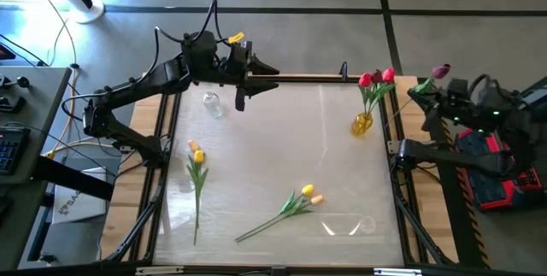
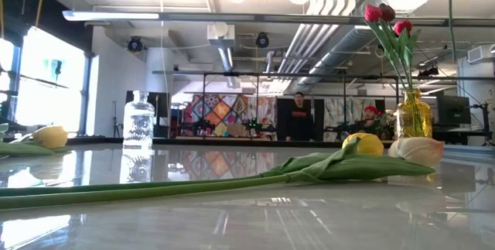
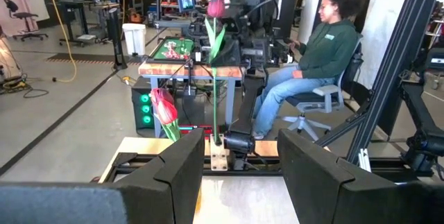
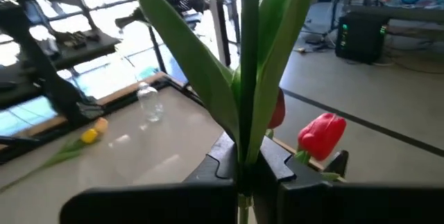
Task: Sort flowers into vase by color
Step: Put the dark red tulip into the yellow vase
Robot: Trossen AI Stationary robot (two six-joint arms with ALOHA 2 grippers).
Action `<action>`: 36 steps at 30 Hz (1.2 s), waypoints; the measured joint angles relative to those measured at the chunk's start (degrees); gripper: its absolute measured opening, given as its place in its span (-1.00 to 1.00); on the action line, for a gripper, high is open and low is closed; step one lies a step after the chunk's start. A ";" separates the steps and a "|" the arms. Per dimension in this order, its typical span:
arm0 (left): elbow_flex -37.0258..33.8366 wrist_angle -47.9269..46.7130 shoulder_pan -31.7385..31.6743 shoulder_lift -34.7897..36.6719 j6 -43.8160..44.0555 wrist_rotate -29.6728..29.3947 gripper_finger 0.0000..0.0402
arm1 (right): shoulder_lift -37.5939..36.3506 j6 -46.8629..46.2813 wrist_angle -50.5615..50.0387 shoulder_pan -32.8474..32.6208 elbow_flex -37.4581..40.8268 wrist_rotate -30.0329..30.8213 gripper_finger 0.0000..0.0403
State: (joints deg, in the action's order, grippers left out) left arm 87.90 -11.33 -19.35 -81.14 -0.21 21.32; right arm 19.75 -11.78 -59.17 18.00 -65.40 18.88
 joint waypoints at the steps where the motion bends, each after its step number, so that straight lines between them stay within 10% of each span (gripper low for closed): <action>1: 0.00 0.00 0.00 0.00 0.00 0.00 -0.14 | 0.04 0.16 0.41 -0.01 0.90 0.22 -1.00; 36: 0.04 0.03 0.00 0.00 0.00 -0.02 -0.14 | 4.59 1.13 20.74 0.00 18.83 12.66 -1.00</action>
State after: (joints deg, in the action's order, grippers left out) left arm 87.94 -11.30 -19.35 -81.14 -0.21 21.31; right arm 24.33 -10.66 -38.43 18.00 -46.57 31.54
